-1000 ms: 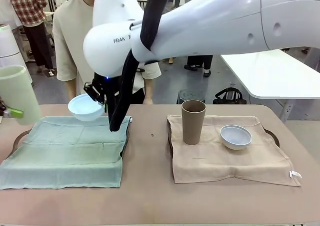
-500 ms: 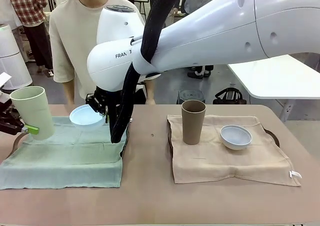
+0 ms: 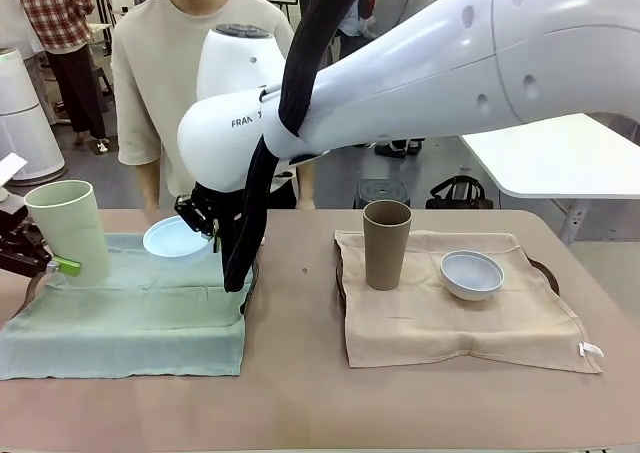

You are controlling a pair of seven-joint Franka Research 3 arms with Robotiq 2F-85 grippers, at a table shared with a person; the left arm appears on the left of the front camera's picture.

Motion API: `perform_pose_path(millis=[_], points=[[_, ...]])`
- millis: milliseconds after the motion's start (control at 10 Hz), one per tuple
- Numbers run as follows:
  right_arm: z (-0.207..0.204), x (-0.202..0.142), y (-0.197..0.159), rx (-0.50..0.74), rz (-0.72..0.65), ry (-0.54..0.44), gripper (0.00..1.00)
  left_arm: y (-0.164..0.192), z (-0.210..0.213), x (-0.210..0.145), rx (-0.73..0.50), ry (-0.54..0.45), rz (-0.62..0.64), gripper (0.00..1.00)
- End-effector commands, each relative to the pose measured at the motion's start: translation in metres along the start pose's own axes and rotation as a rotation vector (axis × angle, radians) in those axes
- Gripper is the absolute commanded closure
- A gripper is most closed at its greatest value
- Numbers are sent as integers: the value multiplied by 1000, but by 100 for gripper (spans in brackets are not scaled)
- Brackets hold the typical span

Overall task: Set up a tray with a mat and arrange the tableware.
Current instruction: Place the Picnic Bowl and Reusable plastic cup back onto the Handle tray in front of the human's position.

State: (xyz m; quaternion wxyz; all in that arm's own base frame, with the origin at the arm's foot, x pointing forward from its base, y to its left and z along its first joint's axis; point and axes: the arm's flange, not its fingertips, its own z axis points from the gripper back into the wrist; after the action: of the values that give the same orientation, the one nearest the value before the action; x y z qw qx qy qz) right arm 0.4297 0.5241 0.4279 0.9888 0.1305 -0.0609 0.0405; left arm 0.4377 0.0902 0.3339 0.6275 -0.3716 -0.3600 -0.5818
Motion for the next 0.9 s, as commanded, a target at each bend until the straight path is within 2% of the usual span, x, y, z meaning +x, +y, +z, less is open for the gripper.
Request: perform_pose_path(millis=[0, 800], points=[[-12, 5, 0, 17, 23, -4, 95, 11, -6, -5, 11, -35, -27, 19], [-62, 18, -8, 5, 33, 29, 95, 35, -45, -40, -6, -48, -72, 19]])
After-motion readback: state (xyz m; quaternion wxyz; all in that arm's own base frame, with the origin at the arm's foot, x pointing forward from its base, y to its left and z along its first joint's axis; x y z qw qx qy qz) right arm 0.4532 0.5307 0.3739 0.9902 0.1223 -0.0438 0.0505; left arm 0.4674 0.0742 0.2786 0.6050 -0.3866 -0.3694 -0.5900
